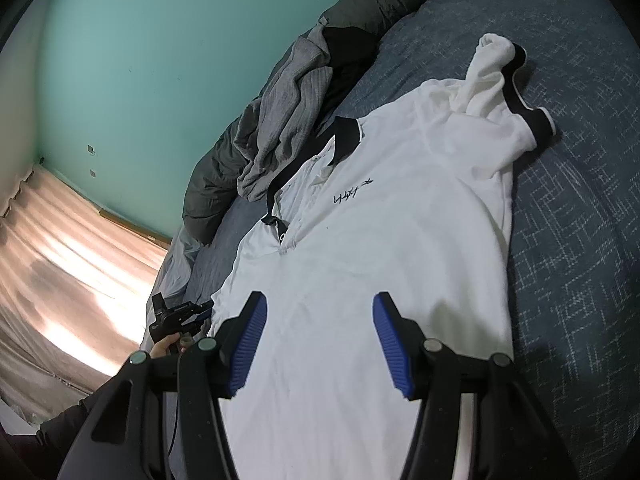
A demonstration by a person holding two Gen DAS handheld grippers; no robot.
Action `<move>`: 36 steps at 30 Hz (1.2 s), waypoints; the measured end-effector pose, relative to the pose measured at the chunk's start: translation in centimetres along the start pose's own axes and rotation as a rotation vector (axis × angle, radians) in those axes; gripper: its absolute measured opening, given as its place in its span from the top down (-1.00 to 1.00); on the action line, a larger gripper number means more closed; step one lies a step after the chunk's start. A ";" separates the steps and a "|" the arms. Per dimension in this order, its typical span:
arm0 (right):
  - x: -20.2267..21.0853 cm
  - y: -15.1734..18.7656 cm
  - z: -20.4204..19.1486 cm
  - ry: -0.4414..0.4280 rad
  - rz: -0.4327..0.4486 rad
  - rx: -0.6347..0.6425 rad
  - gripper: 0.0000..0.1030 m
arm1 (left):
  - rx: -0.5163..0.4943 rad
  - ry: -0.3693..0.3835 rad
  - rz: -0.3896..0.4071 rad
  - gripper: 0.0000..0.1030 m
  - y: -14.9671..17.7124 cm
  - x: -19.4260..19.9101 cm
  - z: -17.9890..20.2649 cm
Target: Fold clothes
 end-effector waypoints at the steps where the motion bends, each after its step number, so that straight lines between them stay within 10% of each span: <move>1: 0.0 0.0 0.0 0.000 -0.001 0.000 -0.09 | -0.014 -0.005 -0.007 0.66 0.1 -0.2 0.3; 5: 0.0 0.0 -0.1 -0.003 -0.001 0.004 -0.09 | -0.018 -0.027 0.013 0.93 0.0 0.2 0.4; 22: -0.2 0.1 -0.2 -0.007 -0.004 0.004 -0.09 | 0.079 -0.074 -0.014 0.92 -0.5 -0.4 -1.6; 28: 0.1 -0.1 -0.7 -0.026 0.001 0.002 -0.09 | 0.104 -0.059 0.001 0.43 0.2 2.8 -1.8; 36: 0.8 -0.7 -0.9 -0.041 0.022 -0.011 -0.09 | 0.058 0.065 -0.076 0.28 4.7 6.1 0.9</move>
Point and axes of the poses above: each gripper's, at about its wrist camera, not at the fingertips, and x roughly against the way its jaws point, z to its right, y to its underside, the point moved 2 cm from there along -x, roughly the way its jaws point, and after that the axes turned 10 degrees about z, right-handed, at the moved point
